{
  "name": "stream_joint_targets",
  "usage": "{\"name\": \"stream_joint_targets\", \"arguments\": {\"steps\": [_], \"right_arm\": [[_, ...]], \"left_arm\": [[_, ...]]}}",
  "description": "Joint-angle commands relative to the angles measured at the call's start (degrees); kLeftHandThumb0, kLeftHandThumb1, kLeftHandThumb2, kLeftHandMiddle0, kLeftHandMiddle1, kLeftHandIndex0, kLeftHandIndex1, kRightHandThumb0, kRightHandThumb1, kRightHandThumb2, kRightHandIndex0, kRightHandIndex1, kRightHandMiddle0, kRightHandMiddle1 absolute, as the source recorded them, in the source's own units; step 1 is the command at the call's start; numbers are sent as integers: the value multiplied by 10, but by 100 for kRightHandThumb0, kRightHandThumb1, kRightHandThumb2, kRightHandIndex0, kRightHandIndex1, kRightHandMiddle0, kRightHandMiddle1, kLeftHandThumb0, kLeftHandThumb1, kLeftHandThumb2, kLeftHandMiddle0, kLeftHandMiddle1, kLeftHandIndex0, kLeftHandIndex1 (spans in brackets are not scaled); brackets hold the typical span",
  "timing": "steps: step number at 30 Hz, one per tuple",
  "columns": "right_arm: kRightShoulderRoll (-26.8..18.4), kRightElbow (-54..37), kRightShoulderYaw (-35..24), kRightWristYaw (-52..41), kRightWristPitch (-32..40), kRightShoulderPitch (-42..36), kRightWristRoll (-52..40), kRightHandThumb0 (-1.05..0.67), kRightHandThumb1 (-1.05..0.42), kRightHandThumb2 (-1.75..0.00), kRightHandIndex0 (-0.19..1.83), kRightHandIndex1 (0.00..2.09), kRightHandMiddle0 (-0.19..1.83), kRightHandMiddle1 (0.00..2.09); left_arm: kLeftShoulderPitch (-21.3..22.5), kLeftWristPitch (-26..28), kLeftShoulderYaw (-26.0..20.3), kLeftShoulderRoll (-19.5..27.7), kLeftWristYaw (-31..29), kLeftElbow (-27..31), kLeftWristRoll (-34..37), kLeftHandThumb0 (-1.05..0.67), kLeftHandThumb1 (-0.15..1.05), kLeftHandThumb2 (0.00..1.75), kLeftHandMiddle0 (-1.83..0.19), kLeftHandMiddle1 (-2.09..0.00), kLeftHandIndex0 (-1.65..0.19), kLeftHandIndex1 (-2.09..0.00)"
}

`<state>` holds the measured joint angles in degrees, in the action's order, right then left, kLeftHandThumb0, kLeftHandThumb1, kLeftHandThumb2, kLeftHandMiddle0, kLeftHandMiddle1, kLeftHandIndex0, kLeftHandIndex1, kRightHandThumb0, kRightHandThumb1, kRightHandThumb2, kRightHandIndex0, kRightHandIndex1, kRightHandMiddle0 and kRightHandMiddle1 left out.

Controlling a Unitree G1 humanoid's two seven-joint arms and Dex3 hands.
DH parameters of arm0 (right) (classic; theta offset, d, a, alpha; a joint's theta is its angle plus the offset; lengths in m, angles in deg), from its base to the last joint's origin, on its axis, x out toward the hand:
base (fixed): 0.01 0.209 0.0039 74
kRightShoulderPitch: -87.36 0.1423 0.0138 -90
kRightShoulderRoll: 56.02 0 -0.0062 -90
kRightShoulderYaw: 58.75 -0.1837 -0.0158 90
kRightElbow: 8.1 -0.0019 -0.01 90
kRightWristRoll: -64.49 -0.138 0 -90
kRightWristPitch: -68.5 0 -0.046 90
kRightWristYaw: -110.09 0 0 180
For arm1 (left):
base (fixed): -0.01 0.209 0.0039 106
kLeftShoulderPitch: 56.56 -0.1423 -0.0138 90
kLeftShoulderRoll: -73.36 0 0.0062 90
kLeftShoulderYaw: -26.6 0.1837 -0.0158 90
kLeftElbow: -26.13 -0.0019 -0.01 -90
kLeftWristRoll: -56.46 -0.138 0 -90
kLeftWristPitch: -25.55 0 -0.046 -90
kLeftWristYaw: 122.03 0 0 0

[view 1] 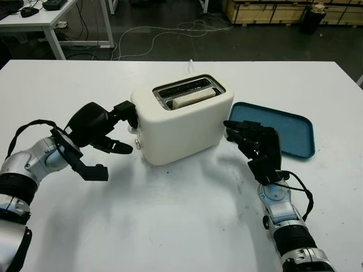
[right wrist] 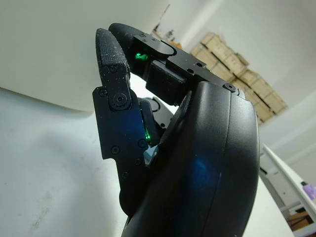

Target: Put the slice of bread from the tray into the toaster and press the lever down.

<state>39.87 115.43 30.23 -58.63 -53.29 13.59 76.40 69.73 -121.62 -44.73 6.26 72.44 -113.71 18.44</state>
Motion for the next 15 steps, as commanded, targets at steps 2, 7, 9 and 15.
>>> {"name": "stream_joint_targets", "arguments": {"steps": [2,7,9,15], "right_arm": [[-2,-2,-3,3,8,-1,0,-51,-92,-3,96,94,120,0],[-5,5,-3,-4,1,0,-3,-51,-92,-3,96,93,120,0],[-6,10,-2,-10,-1,3,-6,-52,-92,-4,97,93,120,0],[-5,1,-1,-17,10,4,-6,-51,-92,-3,98,92,121,0]], "left_arm": [[-28,12,31,-27,-56,-29,-1,-105,92,34,-126,-175,-50,-152],[-73,84,76,-99,-70,-140,2,-105,92,10,-123,-175,-95,-96],[-78,125,105,-120,-43,-178,-22,-105,92,6,-124,-175,-104,-88],[-70,132,138,-114,-31,-199,-23,-105,92,3,-126,-175,-111,-81]]}}
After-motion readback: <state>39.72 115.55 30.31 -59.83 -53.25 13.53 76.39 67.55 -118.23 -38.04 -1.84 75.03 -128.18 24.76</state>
